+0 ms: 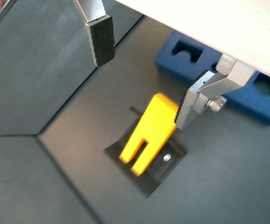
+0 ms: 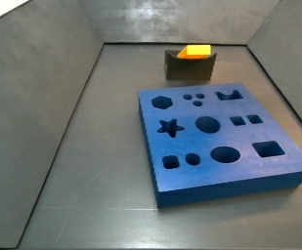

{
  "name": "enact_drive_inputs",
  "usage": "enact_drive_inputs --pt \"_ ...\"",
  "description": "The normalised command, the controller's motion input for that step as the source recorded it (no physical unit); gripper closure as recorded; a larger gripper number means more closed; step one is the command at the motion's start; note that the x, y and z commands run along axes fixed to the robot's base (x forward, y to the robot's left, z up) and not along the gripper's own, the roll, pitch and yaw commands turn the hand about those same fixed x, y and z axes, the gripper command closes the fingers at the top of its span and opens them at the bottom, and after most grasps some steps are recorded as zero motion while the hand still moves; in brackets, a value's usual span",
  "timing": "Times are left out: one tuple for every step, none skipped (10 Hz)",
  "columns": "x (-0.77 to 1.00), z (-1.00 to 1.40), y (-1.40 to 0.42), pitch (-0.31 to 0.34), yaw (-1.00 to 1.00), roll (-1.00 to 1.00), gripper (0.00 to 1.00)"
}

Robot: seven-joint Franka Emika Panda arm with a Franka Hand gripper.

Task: Pick up the double-square object. Move up. Place the double-square object on the fixture. Regrasp the double-square object. Move to above the board. Insert the double-square object.
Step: Regrasp the double-square object.

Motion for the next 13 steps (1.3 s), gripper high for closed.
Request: enact_drive_inputs --pt "0.09 0.00 -0.04 0.149 0.08 1.00 0.00" --pt "0.09 0.00 -0.04 0.186 0.12 1.00 0.00" --pt "0.10 0.00 -0.05 0.212 0.15 0.96 0.00" --pt "0.10 -0.01 -0.05 0.192 0.18 0.70 0.00" --pt "0.11 -0.01 -0.05 0.174 0.19 0.57 0.00" --pt "0.11 0.00 -0.04 0.138 0.21 0.34 0.00" --pt "0.10 0.00 -0.04 0.108 0.21 0.24 0.00" --pt "0.08 0.00 -0.04 0.071 0.21 0.19 0.00" --pt "0.08 -0.01 -0.04 0.035 0.20 0.17 0.00" --pt "0.03 -1.00 0.05 0.030 0.17 0.22 0.00" --pt "0.04 -1.00 0.05 0.019 0.15 0.22 0.00" --pt "0.05 -1.00 0.04 -0.019 0.13 0.18 0.00" --pt "0.05 -1.00 0.03 -0.041 0.11 0.14 0.00"
